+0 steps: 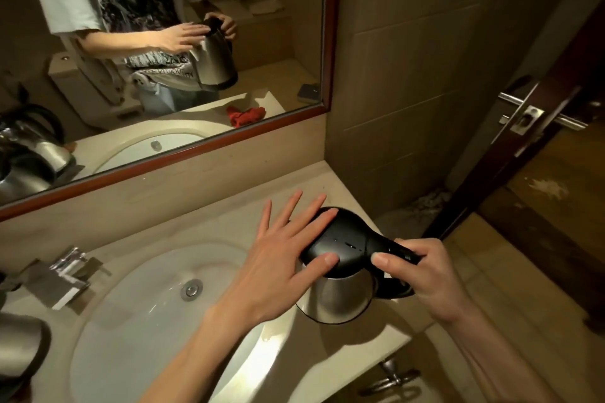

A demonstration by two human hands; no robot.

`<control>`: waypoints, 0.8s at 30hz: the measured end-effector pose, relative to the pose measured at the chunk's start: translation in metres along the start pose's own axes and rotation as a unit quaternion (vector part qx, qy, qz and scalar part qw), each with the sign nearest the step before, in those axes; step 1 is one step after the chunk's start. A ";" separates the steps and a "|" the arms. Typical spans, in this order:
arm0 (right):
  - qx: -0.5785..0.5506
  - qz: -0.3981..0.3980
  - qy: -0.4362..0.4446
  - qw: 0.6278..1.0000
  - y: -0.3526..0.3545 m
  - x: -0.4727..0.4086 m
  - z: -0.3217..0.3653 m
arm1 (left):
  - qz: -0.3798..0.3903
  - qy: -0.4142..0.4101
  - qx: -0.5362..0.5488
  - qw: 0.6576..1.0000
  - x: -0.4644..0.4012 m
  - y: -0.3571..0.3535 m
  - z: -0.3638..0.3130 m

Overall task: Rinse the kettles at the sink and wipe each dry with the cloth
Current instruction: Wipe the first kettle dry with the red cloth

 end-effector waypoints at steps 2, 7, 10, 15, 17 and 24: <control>-0.016 -0.017 -0.003 1.000 0.010 -0.003 -0.001 | -0.035 -0.001 -0.034 0.999 -0.015 0.001 0.005; -0.100 -0.072 -0.016 0.992 0.047 -0.013 -0.012 | -0.247 0.139 0.136 0.949 -0.019 -0.002 0.060; -0.131 -0.078 -0.036 0.988 0.064 -0.014 -0.011 | -0.288 0.204 0.214 0.911 -0.014 -0.037 0.094; -0.158 -0.064 -0.036 0.985 0.087 -0.013 -0.001 | -0.143 0.238 0.200 0.940 -0.014 -0.130 0.122; -0.162 -0.082 -0.036 0.983 0.097 -0.012 0.003 | -0.098 0.231 0.216 0.944 -0.015 -0.156 0.115; -0.160 -0.098 -0.026 0.982 0.099 -0.004 0.013 | 0.057 0.152 0.021 0.987 -0.002 -0.228 0.122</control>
Point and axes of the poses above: each hand's wrist, its own x-axis away from the middle knuckle, its own y-axis out of the back of the hand, z = x × y, the point moved 8 cm from there along -x, towards the middle knuckle, and after that the axes turned 14 degrees about -y, right-handed, at the moved point
